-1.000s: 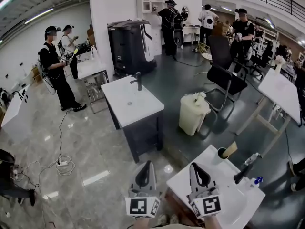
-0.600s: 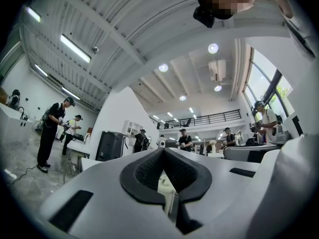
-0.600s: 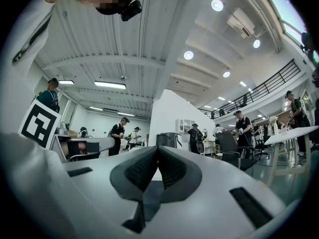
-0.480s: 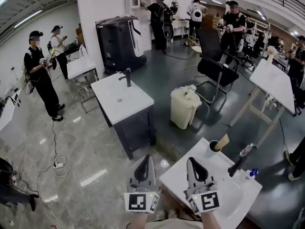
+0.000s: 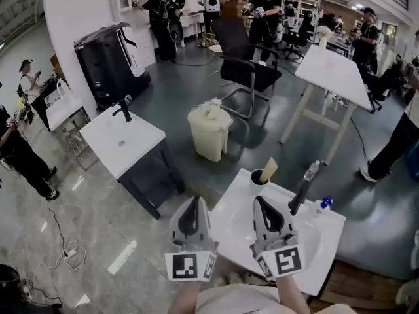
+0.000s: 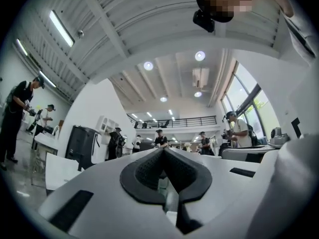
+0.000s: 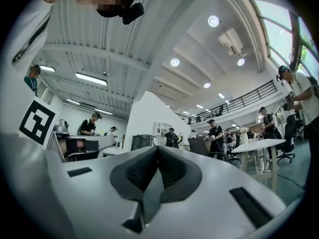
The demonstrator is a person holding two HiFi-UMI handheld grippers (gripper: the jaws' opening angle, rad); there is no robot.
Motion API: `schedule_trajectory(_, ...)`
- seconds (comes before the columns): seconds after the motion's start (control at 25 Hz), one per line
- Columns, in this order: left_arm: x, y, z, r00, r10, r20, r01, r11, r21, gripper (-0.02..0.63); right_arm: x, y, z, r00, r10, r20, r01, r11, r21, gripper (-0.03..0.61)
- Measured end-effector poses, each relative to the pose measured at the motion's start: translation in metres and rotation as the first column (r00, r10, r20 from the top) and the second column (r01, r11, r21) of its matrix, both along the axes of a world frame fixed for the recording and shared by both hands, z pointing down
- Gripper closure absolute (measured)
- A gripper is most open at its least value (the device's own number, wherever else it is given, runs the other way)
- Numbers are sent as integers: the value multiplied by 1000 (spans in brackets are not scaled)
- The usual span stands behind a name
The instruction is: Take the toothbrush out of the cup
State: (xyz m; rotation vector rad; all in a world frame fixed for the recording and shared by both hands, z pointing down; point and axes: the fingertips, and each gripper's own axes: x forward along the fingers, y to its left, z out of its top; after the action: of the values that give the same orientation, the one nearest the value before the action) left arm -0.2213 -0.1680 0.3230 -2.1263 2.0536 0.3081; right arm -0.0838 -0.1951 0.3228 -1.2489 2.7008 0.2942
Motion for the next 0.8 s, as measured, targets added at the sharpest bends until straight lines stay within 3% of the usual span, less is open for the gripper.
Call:
schedule_trajectory(0.48,98,-50,-1,969,245,-29,-245,969,-27,600,88,-16,2,975,222,19,-222,975,-6,566)
schedule_trajectory(0.8,116,-64,-1,964,267,-11,-267,963,-36,600,106,-27,5,964,263,26,-262,965,-25,566)
